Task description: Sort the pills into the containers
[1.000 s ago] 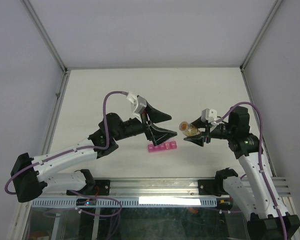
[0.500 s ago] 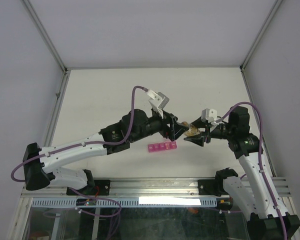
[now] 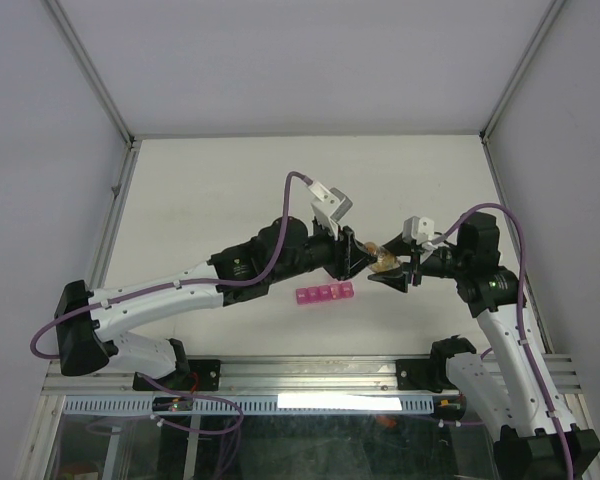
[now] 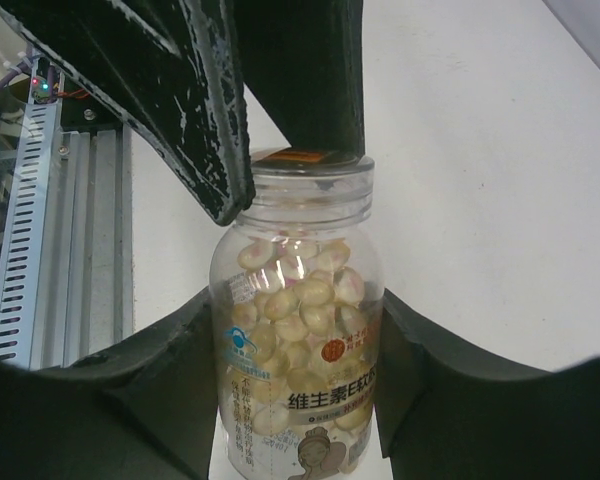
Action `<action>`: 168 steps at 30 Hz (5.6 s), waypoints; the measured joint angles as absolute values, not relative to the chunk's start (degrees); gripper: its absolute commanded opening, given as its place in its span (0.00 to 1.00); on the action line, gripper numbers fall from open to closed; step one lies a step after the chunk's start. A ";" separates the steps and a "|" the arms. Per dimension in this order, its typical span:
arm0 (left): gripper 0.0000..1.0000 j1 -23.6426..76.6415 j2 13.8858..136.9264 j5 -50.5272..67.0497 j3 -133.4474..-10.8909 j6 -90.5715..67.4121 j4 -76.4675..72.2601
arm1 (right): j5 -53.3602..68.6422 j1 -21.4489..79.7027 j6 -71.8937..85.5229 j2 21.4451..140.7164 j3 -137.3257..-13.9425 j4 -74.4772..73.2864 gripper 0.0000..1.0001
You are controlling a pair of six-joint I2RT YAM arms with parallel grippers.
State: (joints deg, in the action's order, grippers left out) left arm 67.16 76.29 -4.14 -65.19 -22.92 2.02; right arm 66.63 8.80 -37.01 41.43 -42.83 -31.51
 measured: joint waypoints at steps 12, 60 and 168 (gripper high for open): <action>0.26 64.10 77.65 8.38 -67.24 -11.38 3.49 | 67.09 8.71 -36.95 41.30 -42.83 -32.08 0.00; 0.73 72.10 74.00 -15.14 -64.55 -20.56 -1.26 | 66.92 8.43 -36.97 41.19 -42.81 -31.55 0.00; 0.99 64.90 78.43 11.20 -68.34 8.36 1.34 | 68.38 7.97 -37.58 40.66 -42.81 -31.16 0.00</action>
State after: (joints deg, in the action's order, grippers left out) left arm 64.90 78.43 11.20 -68.34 8.36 1.34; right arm 68.38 7.97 -37.58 40.66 -42.81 -31.16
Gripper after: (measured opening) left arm 0.877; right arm 0.545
